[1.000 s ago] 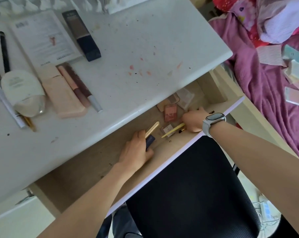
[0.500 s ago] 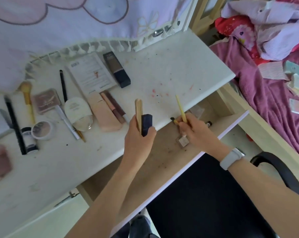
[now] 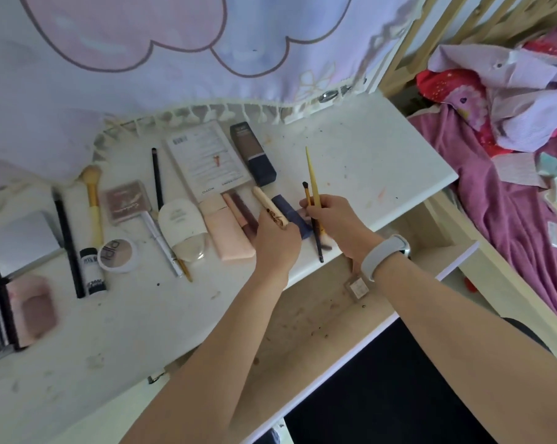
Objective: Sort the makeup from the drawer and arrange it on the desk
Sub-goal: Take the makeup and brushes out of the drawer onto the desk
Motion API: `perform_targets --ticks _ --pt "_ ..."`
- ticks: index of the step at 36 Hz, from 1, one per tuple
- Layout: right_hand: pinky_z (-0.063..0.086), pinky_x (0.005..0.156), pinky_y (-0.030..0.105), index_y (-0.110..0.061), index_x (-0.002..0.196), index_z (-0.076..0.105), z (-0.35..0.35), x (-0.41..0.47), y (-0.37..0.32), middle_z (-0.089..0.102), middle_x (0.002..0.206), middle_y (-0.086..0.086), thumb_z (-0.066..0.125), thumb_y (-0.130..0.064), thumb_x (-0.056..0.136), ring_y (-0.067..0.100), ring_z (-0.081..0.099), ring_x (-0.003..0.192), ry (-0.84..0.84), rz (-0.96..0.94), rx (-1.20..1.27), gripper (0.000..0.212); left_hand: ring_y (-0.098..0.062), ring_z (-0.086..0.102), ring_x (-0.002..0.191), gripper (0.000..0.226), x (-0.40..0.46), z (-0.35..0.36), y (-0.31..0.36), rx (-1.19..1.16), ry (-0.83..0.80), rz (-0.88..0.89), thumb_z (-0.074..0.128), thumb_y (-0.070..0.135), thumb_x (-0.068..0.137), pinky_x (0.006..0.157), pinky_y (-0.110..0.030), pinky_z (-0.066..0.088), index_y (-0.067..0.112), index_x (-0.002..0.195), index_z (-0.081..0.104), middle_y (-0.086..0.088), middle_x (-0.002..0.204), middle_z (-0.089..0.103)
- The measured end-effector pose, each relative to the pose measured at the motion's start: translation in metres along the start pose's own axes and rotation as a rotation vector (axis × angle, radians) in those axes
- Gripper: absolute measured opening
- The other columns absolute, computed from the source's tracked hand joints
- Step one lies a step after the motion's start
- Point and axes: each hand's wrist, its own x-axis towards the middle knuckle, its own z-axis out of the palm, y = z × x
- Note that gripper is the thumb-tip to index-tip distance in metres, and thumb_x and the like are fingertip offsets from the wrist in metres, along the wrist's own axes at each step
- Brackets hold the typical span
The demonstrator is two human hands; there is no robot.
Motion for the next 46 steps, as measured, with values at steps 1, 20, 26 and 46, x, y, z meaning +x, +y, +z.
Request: perform_targets --ticks 1,20,26,46 --pt "0.047 0.052 0.008 -0.002 0.1 0.063 0.001 0.002 -0.001 0.059 0.076 0.002 0.048 0.002 0.089 0.01 0.055 0.066 0.007 -0.009 -0.004 0.019 -0.027 0.051 0.116 0.047 -0.002 -0.003 0.001 -0.001 -0.009 -0.001 0.042 0.003 0.089 0.1 -0.043 0.045 0.012 0.136 0.038 -0.011 0.131 0.049" --pt "0.048 0.058 0.03 0.003 0.109 0.061 -0.004 0.01 -0.01 0.058 0.078 0.016 0.05 -0.017 0.092 0.021 0.049 0.067 0.005 -0.188 -0.481 0.029 -0.026 0.011 0.143 0.051 -0.001 -0.036 -0.043 1.312 -0.015 0.705 0.038 0.029 0.096 0.105 -0.049 0.019 0.019 0.145 0.024 -0.006 0.156 0.015" --pt "0.037 0.079 0.022 -0.012 0.132 0.051 -0.014 0.006 0.001 0.057 0.124 0.009 0.044 -0.015 0.095 0.023 0.056 0.097 0.032 -0.248 -0.77 0.038 -0.03 0.023 0.14 0.055 0.0 -0.037 -0.044 1.351 0.02 0.734 0.048 0.03 0.093 0.102 -0.052 0.025 0.016 0.143 0.031 -0.01 0.153 0.026" --pt "0.055 0.077 0.036 -0.014 0.108 0.059 -0.113 -0.015 0.057 0.066 0.098 0.005 0.035 -0.009 0.098 0.02 0.062 0.076 0.294 -0.142 -0.223 0.026 -0.028 0.051 0.121 0.03 -0.055 0.009 -0.071 0.919 -0.1 0.98 0.06 0.01 0.084 0.094 -0.043 0.044 0.01 0.115 0.06 -0.011 0.126 0.056"
